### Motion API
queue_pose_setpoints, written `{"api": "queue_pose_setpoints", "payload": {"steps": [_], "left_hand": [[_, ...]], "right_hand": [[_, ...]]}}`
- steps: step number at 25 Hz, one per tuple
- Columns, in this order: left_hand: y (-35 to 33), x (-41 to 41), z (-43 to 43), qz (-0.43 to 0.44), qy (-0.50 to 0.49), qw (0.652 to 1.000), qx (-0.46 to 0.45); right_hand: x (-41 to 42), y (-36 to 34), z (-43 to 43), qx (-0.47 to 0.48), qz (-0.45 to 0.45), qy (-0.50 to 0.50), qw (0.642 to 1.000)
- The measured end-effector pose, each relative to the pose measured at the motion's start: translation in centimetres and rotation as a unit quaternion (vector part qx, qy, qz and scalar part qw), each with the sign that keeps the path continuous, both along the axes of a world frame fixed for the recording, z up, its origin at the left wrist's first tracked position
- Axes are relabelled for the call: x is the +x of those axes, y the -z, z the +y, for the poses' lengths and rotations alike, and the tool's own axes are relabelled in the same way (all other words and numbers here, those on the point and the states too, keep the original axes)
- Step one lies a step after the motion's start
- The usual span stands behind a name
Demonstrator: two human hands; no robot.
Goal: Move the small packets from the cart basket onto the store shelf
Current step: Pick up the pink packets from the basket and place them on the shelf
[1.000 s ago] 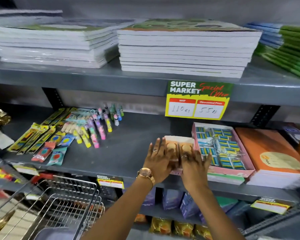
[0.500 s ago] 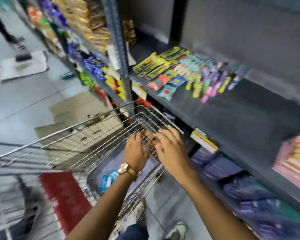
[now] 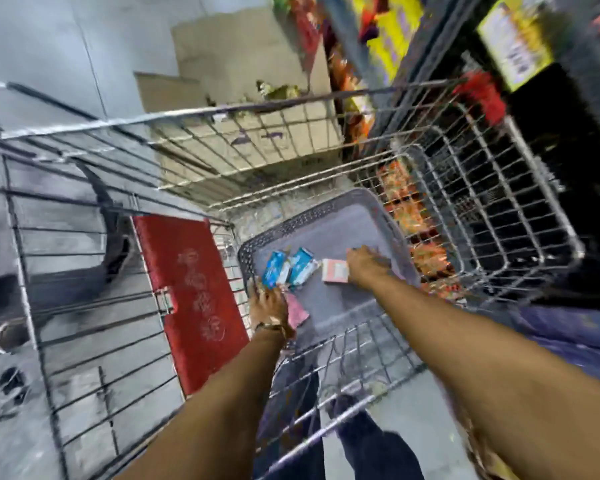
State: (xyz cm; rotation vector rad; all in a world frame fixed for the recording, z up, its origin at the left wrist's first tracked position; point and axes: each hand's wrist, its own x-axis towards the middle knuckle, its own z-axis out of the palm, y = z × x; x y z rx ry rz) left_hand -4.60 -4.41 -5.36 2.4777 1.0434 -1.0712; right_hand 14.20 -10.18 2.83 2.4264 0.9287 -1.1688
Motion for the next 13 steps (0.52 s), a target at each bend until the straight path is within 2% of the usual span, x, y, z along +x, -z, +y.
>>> {"api": "queue_pose_setpoints", "payload": {"steps": [2,5,8,9,11,13], "left_hand": [[2.4,0.3,-0.7,-0.018,-0.015,1.0,0.01],[4.8,0.7,-1.4,-0.089,-0.075,0.993,0.015],[4.0,0.8,-1.7,-0.14,-0.113,0.982,-0.051],[3.1,0.7,-1.6,-0.174,-0.134,0.973,-0.077],[0.7,0.8,-1.2,-0.256,-0.171,0.944,-0.116],[-2.6,1.8,-0.8,-0.328,-0.206,0.912,-0.139]], "right_hand": [[-0.3,3.8,-0.6,-0.008,-0.043,-0.023,0.999],[-1.0,7.1,-1.6,0.013,-0.076,-0.082,0.994],[-0.4,7.6,-1.9,0.044,-0.056,-0.107,0.992],[-0.2,7.2,-1.8,0.056,-0.028,-0.073,0.995],[0.0,5.2,-1.2,0.047,0.05,0.09,0.994],[0.7,1.8,-0.7,0.081,0.109,0.289,0.948]]}}
